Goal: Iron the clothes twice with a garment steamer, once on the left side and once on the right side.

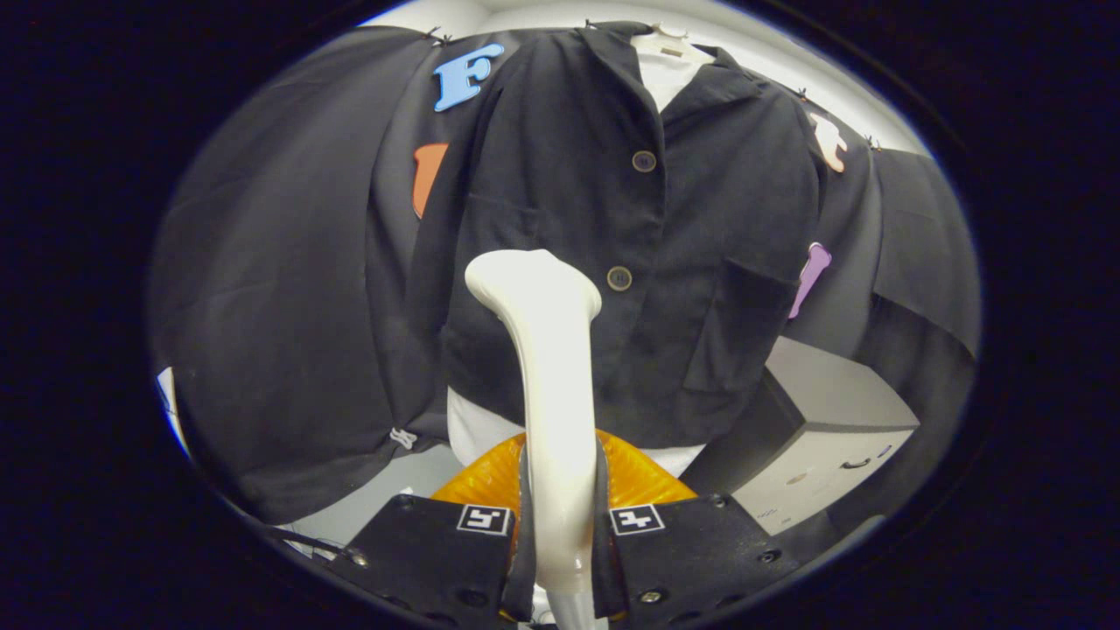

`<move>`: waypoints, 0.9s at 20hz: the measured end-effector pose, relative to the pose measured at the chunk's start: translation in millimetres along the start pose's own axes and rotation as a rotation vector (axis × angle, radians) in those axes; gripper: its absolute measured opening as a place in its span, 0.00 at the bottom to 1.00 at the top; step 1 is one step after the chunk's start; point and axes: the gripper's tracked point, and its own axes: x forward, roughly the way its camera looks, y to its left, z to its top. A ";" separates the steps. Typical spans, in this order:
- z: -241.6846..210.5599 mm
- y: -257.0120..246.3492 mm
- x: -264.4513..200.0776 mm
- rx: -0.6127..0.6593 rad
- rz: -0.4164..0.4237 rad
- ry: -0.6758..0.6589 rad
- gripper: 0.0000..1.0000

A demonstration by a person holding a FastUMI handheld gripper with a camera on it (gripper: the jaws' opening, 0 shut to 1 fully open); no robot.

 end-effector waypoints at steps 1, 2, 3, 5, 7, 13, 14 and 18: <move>-7.6 -0.2 1.0 0.002 0.004 0.012 0.28; -11.8 -0.5 1.7 -0.005 0.007 0.018 0.28; -15.7 2.4 2.8 -0.011 0.013 0.026 0.28; -26.6 5.3 5.4 -0.009 0.027 0.049 0.28; -31.5 3.5 7.9 -0.022 0.028 0.061 0.28; -43.5 5.0 13.0 -0.059 0.042 0.089 0.28; -45.6 4.2 12.8 -0.055 0.047 0.098 0.28; -41.6 5.7 12.0 -0.018 0.072 0.122 0.28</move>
